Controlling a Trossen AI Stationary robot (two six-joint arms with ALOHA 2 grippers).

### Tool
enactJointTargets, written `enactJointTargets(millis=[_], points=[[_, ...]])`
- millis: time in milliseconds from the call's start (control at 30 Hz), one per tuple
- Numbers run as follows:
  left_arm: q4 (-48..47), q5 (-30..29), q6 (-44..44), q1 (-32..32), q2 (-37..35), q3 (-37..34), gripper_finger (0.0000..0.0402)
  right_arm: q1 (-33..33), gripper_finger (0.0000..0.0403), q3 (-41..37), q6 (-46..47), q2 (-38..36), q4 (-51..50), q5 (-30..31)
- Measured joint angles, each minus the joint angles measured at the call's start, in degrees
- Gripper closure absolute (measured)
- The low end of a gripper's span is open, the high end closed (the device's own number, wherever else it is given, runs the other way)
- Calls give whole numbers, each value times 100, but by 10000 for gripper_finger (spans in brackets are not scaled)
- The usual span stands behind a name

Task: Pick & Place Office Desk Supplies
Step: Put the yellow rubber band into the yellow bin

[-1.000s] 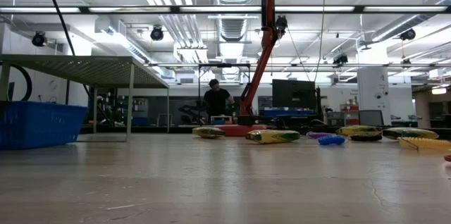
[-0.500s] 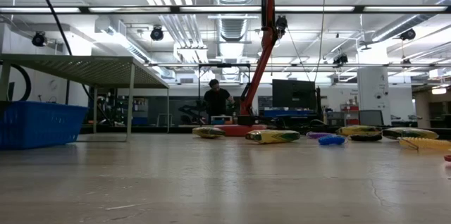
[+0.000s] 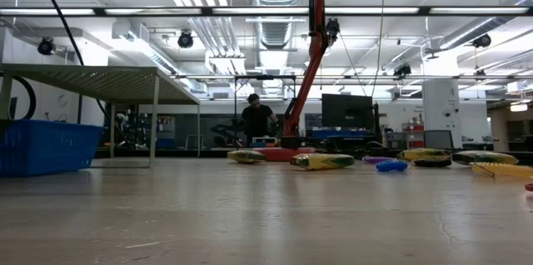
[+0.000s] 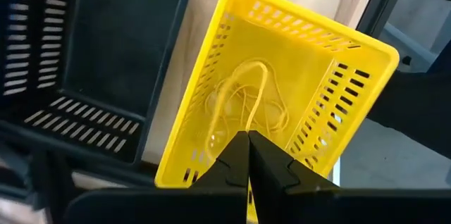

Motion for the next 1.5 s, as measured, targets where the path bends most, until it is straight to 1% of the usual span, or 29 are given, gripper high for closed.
enactJointTargets(millis=[167, 367, 767, 867, 1033, 1233, 1500], points=[[557, 160, 246, 0, 0, -308, 396, 1, 282, 0, 1, 0, 0, -1], [1209, 215, 631, -2, 0, -603, 396, 0, 282, 0, 0, 0, 0, -1], [1218, 255, 883, -2, 0, -951, 394, 0, 282, 0, -1, 0, 0, 1], [1278, 254, 987, -2, 0, -962, 383, 0, 282, 0, -1, 0, 0, 1], [1382, 250, 1208, -2, 0, -939, 349, 0, 282, 0, 1, 0, 2, 1], [1390, 236, 1232, -2, -1, -936, 312, 0, 282, 0, -1, 0, 0, 0], [1407, 232, 1219, 4, -2, -936, 305, -1, 282, 0, 0, 0, 2, 1]])
